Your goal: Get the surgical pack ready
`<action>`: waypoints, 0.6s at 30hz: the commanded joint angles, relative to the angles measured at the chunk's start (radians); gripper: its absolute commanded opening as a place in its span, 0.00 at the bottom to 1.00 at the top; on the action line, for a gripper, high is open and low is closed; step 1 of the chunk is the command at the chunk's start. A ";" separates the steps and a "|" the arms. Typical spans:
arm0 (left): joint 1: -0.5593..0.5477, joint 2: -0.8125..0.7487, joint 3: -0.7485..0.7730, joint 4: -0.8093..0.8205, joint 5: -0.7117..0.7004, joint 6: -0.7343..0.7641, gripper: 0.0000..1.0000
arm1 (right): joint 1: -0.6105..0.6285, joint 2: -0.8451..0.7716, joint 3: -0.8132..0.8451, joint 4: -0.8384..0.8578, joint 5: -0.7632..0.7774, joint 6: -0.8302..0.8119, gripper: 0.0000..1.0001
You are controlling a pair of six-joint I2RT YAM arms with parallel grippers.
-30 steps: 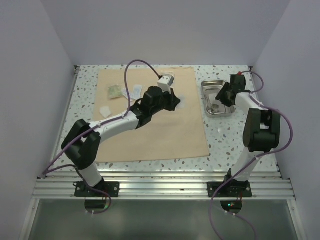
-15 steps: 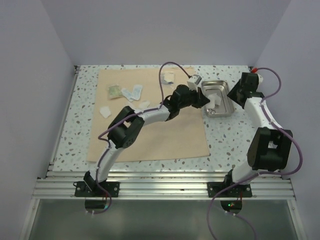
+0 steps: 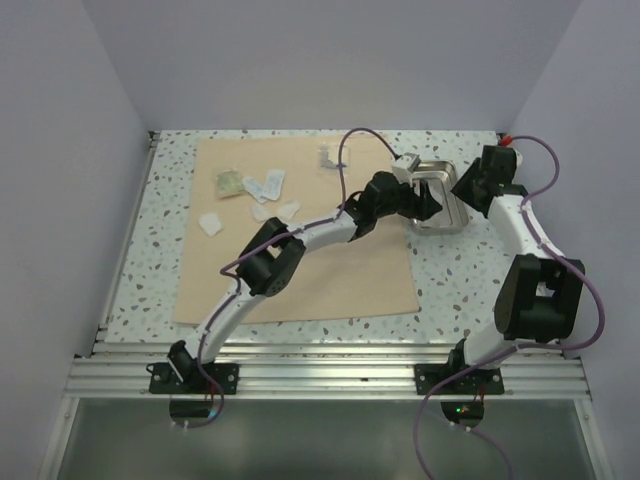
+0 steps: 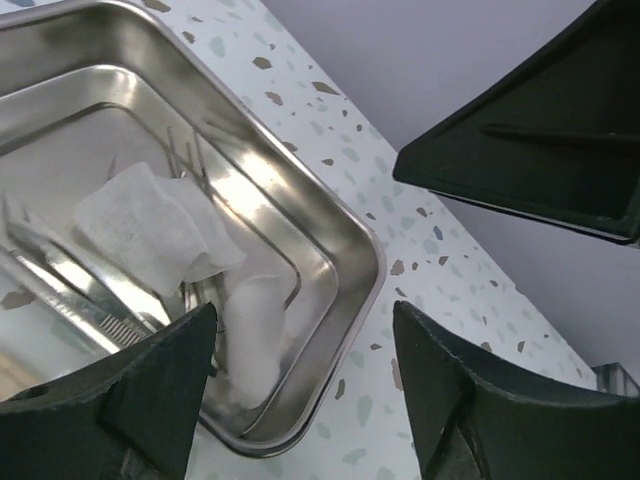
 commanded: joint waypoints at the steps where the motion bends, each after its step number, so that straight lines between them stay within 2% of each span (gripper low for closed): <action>1: 0.023 -0.148 -0.009 -0.067 -0.080 0.088 0.76 | 0.001 -0.028 -0.009 0.055 -0.074 -0.007 0.43; 2: 0.031 -0.182 -0.036 -0.073 -0.104 0.111 0.81 | 0.001 -0.025 -0.016 0.081 -0.100 -0.005 0.44; 4: 0.057 -0.283 -0.134 -0.078 -0.127 0.130 0.97 | 0.004 -0.008 -0.016 0.100 -0.152 0.008 0.45; 5: 0.066 -0.319 -0.165 -0.091 -0.153 0.149 1.00 | 0.011 0.000 -0.010 0.124 -0.174 0.016 0.45; 11: 0.179 -0.629 -0.560 -0.079 -0.256 0.113 1.00 | 0.149 0.116 0.120 0.143 -0.246 0.047 0.46; 14: 0.265 -0.739 -0.686 -0.125 -0.281 0.081 1.00 | 0.226 0.213 0.195 0.172 -0.292 0.115 0.46; 18: 0.293 -0.900 -0.832 -0.171 -0.373 0.078 1.00 | 0.292 0.312 0.218 0.293 -0.317 0.244 0.51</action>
